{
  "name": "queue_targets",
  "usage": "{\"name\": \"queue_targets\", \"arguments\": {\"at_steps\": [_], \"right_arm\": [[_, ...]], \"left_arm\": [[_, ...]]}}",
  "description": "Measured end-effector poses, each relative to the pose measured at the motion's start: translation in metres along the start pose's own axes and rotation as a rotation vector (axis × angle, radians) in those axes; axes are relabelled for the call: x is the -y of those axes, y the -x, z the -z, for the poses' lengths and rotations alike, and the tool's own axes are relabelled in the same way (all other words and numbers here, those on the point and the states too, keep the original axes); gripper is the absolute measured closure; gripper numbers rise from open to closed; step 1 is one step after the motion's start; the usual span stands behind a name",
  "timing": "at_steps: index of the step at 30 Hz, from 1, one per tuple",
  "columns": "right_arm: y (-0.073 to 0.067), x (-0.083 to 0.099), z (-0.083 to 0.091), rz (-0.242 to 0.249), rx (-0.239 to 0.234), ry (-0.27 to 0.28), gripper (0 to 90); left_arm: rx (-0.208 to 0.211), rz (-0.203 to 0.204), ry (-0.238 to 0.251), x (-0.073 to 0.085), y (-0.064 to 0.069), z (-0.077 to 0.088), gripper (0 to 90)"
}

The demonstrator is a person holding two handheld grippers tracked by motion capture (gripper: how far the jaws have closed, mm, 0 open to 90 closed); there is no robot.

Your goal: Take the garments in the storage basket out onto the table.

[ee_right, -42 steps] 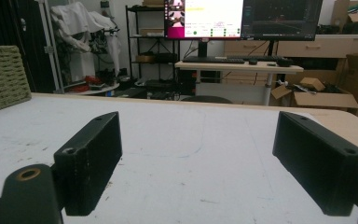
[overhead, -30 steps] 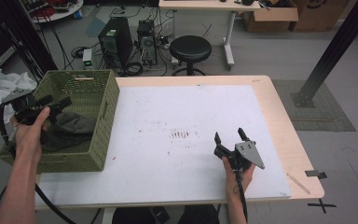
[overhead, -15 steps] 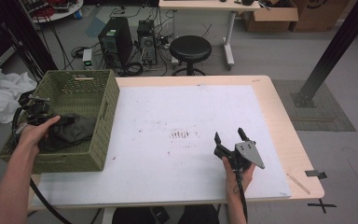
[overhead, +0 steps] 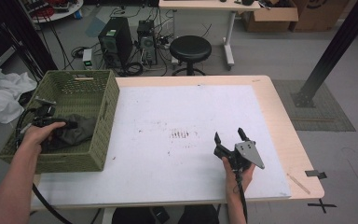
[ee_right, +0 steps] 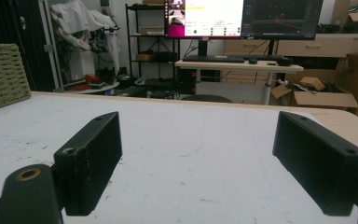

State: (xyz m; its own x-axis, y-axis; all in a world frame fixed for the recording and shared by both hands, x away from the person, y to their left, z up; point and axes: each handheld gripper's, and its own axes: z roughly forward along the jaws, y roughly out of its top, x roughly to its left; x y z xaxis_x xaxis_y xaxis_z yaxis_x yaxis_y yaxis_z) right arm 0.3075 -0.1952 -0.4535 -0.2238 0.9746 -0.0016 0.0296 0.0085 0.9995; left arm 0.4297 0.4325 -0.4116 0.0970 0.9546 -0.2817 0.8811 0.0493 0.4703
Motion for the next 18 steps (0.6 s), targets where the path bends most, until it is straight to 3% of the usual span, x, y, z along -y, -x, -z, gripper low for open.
{"name": "queue_targets", "arguments": {"at_steps": [2, 6, 9, 10, 11, 14, 18], "right_arm": [[0.0, 0.0, 0.0, 0.0, 0.001, 0.0, 15.7], [0.0, 0.0, 0.0, -0.003, 0.002, 0.002, 15.7], [0.0, 0.0, 0.0, -0.004, 0.002, 0.002, 15.7], [0.0, 0.0, 0.0, -0.005, 0.001, 0.003, 15.7], [0.0, 0.0, 0.0, -0.005, 0.001, 0.003, 15.7], [0.0, 0.0, 0.0, -0.004, 0.001, 0.003, 15.7], [0.0, 0.0, 0.0, -0.001, 0.0, 0.002, 15.7]], "left_arm": [[0.013, 0.005, -0.007, -0.001, 0.0, 0.001, 50.6], [0.02, -0.011, 0.005, -0.002, 0.0, 0.004, 69.0], [0.052, 0.027, 0.043, -0.004, 0.0, 0.011, 72.2], [0.075, 0.015, 0.091, -0.005, 0.003, 0.017, 75.1], [0.075, 0.015, 0.091, -0.005, 0.003, 0.017, 75.3], [0.08, -0.05, 0.154, -0.005, 0.013, 0.025, 76.0], [0.108, -0.082, 0.208, -0.005, 0.022, 0.032, 76.2]]}}
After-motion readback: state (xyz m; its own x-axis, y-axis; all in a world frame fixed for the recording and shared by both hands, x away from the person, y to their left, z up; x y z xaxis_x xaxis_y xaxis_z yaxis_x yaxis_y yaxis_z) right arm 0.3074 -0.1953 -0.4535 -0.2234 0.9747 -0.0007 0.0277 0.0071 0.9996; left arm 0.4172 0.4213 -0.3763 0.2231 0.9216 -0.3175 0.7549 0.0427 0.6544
